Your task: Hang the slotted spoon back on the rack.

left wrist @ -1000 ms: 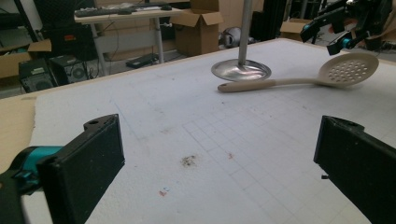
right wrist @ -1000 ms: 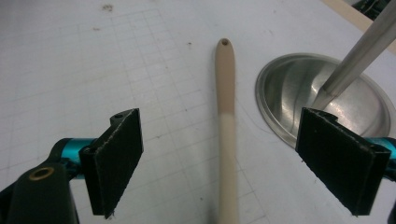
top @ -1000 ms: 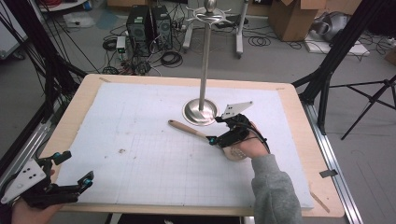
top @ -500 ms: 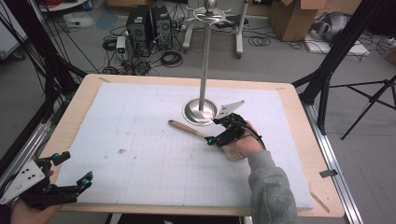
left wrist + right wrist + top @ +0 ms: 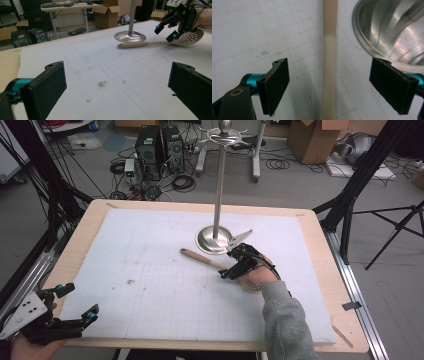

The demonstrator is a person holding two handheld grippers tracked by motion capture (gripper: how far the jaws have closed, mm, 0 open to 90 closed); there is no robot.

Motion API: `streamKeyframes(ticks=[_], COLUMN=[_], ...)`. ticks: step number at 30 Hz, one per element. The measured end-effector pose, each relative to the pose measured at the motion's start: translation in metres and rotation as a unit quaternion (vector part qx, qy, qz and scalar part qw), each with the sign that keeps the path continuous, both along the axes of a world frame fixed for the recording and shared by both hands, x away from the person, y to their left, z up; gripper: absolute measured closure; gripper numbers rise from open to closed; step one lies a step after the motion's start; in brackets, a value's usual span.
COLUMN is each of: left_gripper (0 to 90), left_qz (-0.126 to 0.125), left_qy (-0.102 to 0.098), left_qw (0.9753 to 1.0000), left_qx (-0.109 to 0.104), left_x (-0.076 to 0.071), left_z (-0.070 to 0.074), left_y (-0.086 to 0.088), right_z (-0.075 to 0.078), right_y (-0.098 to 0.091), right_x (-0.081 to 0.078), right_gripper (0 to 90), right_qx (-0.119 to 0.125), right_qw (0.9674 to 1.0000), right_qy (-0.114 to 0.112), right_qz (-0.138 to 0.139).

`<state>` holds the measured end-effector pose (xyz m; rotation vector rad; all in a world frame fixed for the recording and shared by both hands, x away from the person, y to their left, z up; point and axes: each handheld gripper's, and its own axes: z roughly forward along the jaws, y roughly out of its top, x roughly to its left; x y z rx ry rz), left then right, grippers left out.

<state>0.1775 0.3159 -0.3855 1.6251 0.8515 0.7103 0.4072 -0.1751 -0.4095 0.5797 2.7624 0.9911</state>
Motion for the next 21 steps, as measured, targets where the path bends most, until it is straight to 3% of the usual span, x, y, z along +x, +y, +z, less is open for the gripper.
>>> streamKeyframes(ticks=[11, 21], left_gripper=[3.1, 3.1], left_qz=[-0.002, -0.002], left_qy=[0.001, 0.004], left_qw=[1.0000, 1.0000], left_qx=[0.000, 0.000], left_x=[-0.0002, 0.0001], left_z=[-0.0007, -0.0016], left_y=[-0.0007, 0.0000], right_z=[-0.0070, -0.0111], right_y=[0.0006, 0.0024], right_x=[0.0042, 0.0043], right_gripper=[18.4, 30.8], right_qx=[-0.011, -0.034], right_qw=[0.9998, 0.9990], right_qy=[0.015, 0.029], right_qz=[-0.005, 0.000])
